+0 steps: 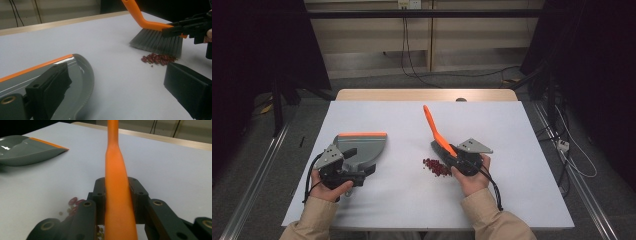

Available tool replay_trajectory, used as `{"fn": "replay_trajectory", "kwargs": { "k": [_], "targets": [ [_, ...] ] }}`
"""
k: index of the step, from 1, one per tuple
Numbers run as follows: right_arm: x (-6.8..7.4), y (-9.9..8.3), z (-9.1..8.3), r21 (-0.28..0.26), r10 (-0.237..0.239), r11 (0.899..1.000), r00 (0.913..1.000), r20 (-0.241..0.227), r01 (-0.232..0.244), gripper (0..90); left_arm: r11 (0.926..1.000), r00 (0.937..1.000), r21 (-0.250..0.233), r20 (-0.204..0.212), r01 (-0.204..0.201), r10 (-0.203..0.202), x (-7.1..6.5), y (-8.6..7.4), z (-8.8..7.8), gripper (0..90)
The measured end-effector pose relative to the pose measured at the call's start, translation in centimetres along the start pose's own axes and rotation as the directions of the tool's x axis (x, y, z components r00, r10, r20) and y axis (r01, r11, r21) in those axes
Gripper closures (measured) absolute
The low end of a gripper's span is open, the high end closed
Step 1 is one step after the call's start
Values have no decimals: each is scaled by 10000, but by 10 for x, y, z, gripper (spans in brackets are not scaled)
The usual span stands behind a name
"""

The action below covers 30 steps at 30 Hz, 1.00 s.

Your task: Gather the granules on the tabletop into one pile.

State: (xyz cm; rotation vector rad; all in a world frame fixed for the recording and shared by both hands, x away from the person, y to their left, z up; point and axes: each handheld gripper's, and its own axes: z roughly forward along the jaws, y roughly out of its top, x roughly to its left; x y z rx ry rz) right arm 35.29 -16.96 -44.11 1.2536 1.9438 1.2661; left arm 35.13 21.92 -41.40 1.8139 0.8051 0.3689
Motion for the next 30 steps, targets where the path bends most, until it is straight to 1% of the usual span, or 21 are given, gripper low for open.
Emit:
{"fn": "replay_trajectory", "kwargs": {
  "k": [3,5,6,9,11,13,17,18,20,21,22,23,24,26,28,29,30],
  "targets": [
    [-1,2,0,-96,17,10000,10000,6,-17,712,10000,10000,18,-36,-18,18,0,0,-1,63],
    [-5,4,-3,-237,365,9990,9993,-120,-368,712,10000,10000,36,-34,-14,14,1,0,-1,63],
    [-7,5,-5,-272,418,9987,9991,-115,-421,712,10000,10000,61,-22,-17,17,1,0,-1,63],
    [-12,8,-11,-344,242,9991,9997,-7,-242,712,9999,10000,109,19,10,-11,1,-1,-1,63],
    [-17,9,-16,-390,275,9989,9996,28,-273,712,10000,10000,80,13,-8,8,1,0,-2,63],
    [-23,7,-19,-261,75,9996,9996,257,-68,712,10000,10000,65,8,11,-11,1,0,-2,63],
    [-39,1,-24,138,176,9997,9975,678,-185,712,9998,9999,196,-84,104,-102,3,-3,-6,63],
    [-42,-1,-25,132,208,9997,9972,722,-218,711,9996,9999,246,-100,126,-123,5,-4,-7,63],
    [-46,-5,-26,356,235,9990,9967,781,-263,711,9994,9996,291,-221,187,-181,6,-5,-10,63],
    [-47,-6,-26,326,92,9994,9967,812,-119,710,9994,9994,276,-253,222,-215,7,-5,-10,63],
    [-48,-6,-26,342,55,9994,9969,790,-83,709,9994,9993,288,-304,208,-200,7,-5,-11,63],
    [-49,-5,-27,374,89,9992,9972,737,-117,708,9993,9993,343,-334,152,-141,7,-5,-12,63],
    [-49,-4,-26,428,154,9989,9979,630,-181,706,9991,9991,373,-366,207,-193,7,-6,-12,63],
    [-49,-2,-27,569,84,9983,9977,667,-122,691,9987,9990,424,-363,265,-250,6,-7,-12,63],
    [-48,2,-27,592,57,9982,9980,636,-95,652,9986,9992,476,-347,224,-207,6,-8,-13,63],
    [-48,5,-27,552,73,9984,9978,665,-110,649,9986,9991,479,-371,234,-216,6,-8,-13,63],
    [-48,8,-26,626,78,9980,9977,666,-120,649,9984,9990,505,-390,244,-225,7,-9,-14,63]
  ]
}}
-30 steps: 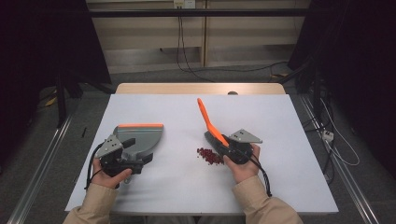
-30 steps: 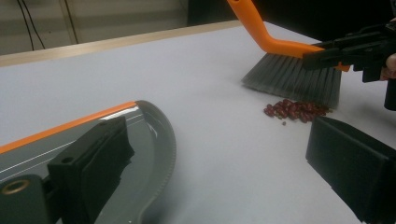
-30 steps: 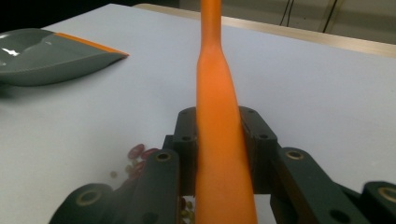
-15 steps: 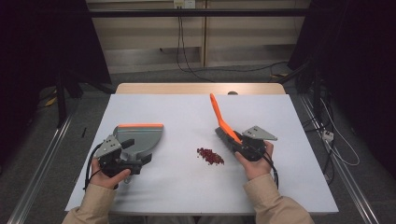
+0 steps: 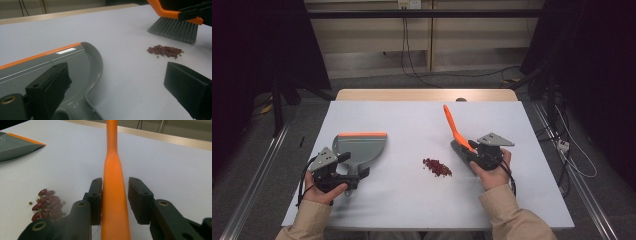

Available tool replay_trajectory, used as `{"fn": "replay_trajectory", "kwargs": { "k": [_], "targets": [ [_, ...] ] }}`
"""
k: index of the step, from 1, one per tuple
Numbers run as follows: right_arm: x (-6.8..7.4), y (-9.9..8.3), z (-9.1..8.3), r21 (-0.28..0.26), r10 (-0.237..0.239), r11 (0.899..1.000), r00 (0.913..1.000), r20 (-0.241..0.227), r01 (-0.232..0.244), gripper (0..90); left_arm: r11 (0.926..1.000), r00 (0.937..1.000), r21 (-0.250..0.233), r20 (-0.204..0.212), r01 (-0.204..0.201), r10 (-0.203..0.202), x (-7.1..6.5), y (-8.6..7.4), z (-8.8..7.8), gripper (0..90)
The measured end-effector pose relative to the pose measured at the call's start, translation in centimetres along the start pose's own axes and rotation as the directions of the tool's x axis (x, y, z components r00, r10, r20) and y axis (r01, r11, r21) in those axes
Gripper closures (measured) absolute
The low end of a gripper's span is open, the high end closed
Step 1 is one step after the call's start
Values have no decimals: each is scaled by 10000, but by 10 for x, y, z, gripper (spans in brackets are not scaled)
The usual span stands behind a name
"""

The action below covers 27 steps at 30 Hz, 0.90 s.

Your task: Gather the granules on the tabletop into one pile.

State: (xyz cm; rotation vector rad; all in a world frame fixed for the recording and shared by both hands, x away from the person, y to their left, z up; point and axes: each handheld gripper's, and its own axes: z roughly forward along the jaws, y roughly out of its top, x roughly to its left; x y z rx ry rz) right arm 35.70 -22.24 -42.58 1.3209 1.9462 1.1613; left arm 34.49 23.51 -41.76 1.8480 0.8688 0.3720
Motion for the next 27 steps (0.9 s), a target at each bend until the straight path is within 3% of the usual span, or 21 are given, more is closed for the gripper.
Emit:
{"fn": "replay_trajectory", "kwargs": {
  "k": [5,8,16,27],
  "targets": [
    [1,8,10,865,-104,9962,9999,-32,106,647,9997,9995,236,-300,13,-6,2,-2,-3,65],
    [1,10,15,1053,-66,9944,10000,0,66,683,9988,9982,445,-570,185,-159,4,-5,-5,67],
    [0,12,15,1291,-41,9916,10000,-22,43,710,9938,9953,1058,-945,327,-227,7,-11,-5,71],
    [3,10,15,1130,36,9936,10000,35,-40,710,9903,9885,1345,-1503,347,-143,11,-17,-5,106]
  ]
}}
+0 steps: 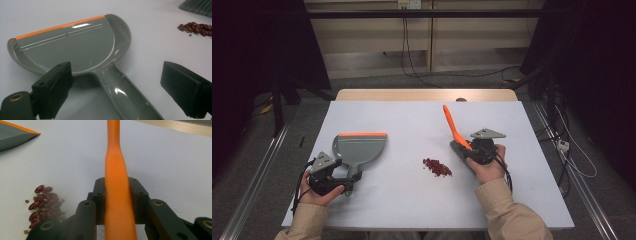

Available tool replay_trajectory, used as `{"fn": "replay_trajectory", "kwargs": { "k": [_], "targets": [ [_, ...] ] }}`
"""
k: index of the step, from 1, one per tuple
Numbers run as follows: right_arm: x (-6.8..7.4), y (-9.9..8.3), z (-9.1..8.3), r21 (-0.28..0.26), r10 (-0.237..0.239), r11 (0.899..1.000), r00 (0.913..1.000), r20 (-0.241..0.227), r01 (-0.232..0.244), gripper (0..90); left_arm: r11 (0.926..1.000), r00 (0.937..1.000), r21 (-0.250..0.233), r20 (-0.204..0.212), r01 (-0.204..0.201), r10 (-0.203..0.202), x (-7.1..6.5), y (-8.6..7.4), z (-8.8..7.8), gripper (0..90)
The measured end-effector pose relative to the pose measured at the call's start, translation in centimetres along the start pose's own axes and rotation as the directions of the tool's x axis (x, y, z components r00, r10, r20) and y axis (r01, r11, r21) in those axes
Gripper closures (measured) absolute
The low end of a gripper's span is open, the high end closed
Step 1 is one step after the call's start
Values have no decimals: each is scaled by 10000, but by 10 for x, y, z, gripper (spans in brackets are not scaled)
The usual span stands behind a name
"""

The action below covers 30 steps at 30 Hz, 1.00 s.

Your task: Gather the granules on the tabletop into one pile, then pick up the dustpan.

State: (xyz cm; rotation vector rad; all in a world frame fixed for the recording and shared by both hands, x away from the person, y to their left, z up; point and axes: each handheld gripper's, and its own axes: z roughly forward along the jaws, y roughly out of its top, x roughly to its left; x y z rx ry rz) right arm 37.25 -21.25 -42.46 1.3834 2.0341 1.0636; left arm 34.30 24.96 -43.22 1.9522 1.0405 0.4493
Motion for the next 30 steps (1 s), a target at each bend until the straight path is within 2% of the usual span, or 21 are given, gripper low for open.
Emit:
{"fn": "replay_trajectory", "kwargs": {
  "k": [3,7,11,13,15,19,21,25,27,29,30],
  "targets": [
    [0,-1,0,-61,42,10000,10000,-16,-42,710,9999,9997,119,-226,19,-17,1,-1,-1,128],
    [0,-1,-1,-85,16,10000,10000,10,-16,710,9995,9995,284,-304,129,-120,1,-2,0,138],
    [1,-2,-1,-98,28,9999,10000,53,-28,710,9975,9988,652,-424,279,-252,2,-4,1,214],
    [1,-2,-1,-107,8,9999,10000,28,-8,710,9954,9979,785,-396,541,-511,3,-6,2,220],
    [1,-2,-1,-97,0,10000,10000,33,0,710,9937,9975,928,-380,628,-595,2,-6,2,246],
    [1,-2,-1,-73,14,10000,10000,47,-14,710,9895,9950,1055,-276,988,-964,2,-5,3,344],
    [1,-2,-1,-91,34,10000,10000,59,-34,710,9857,9938,1286,-343,1090,-1055,3,-3,5,406],
    [1,-2,-1,-86,18,10000,10000,93,-17,710,9806,9943,1721,-656,942,-840,3,6,14,405],
    [1,-1,-1,-75,12,10000,10000,95,-11,710,9739,9932,2010,-704,1056,-931,2,9,20,430],
    [1,-1,-1,-61,31,10000,9999,102,-31,710,9628,9918,2414,-674,1216,-1084,3,11,26,470],
    [1,-1,-1,-65,31,10000,9999,102,-30,710,9615,9904,2405,-693,1332,-1199,4,11,29,482]
  ]
}}
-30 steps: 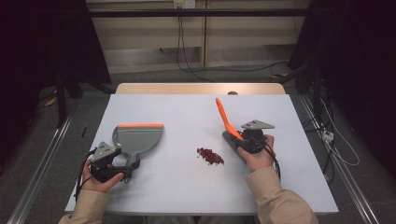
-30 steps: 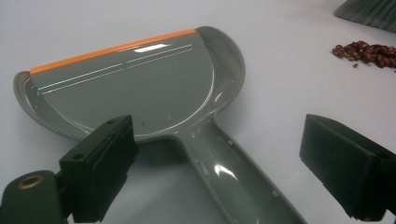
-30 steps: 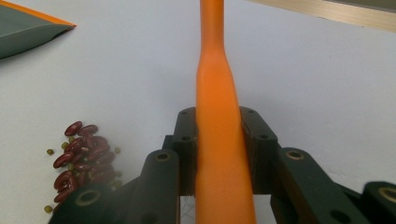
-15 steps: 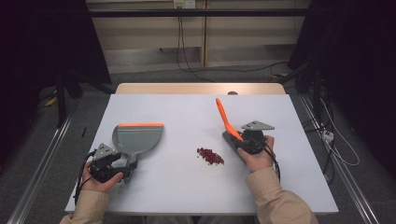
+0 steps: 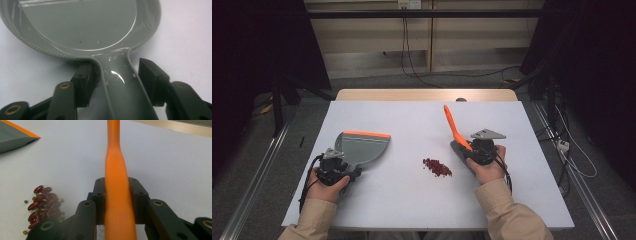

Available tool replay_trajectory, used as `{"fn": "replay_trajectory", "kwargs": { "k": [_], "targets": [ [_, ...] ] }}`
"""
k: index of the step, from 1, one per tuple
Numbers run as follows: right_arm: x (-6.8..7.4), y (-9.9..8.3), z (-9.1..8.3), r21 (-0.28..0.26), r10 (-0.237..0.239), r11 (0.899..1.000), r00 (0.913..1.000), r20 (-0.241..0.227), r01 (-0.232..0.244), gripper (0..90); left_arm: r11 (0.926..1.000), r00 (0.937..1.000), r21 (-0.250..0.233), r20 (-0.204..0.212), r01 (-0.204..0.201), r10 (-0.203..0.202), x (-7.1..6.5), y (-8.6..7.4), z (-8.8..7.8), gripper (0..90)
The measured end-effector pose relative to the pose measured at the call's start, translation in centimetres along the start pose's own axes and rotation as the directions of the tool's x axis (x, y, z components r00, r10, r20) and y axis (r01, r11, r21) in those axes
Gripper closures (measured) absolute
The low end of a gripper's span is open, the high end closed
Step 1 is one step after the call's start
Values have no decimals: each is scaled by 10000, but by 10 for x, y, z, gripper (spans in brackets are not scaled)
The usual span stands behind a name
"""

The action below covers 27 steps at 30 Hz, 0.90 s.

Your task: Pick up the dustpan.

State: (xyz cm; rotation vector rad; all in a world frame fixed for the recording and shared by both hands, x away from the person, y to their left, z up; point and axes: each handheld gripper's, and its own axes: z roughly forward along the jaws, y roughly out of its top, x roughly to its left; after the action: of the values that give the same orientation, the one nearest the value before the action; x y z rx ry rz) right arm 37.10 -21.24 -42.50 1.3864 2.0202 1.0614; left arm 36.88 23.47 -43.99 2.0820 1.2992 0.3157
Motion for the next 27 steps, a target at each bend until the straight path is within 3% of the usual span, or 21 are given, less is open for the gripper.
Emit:
{"fn": "replay_trajectory", "kwargs": {
  "k": [3,5,8,13,16,18,23,25,27],
  "targets": [
    [0,0,0,-6,-19,10000,10000,-17,19,710,9997,9998,152,50,202,-202,2,3,4,532],
    [-1,0,0,-10,43,10000,10000,-41,-43,710,9999,9999,145,-142,54,-52,2,4,6,577],
    [-1,0,0,-18,31,10000,10000,-32,-31,710,9997,9999,216,-88,-68,70,4,6,5,592],
    [-2,-1,0,-59,64,10000,10000,-19,-65,711,9992,9991,-116,164,-392,394,7,8,-5,603],
    [-2,-1,-1,-112,134,9998,9999,-2,-134,711,9990,9974,-213,599,-399,411,5,8,-11,603],
    [-3,-2,-1,-145,170,9997,9999,7,-170,712,9973,9941,-303,834,-673,696,2,8,-14,604],
    [-4,-2,-2,-178,306,9994,9995,-49,-307,712,9885,9747,-482,1660,-1433,1494,-9,10,-23,604],
    [-3,-2,-2,-189,270,9995,9996,-119,-273,712,9834,9633,-500,1984,-1743,1808,-15,10,-25,604],
    [-2,-2,-1,-225,293,9993,9994,-155,-297,712,9792,9474,-530,2478,-1957,2027,-21,10,-23,604]
  ]
}}
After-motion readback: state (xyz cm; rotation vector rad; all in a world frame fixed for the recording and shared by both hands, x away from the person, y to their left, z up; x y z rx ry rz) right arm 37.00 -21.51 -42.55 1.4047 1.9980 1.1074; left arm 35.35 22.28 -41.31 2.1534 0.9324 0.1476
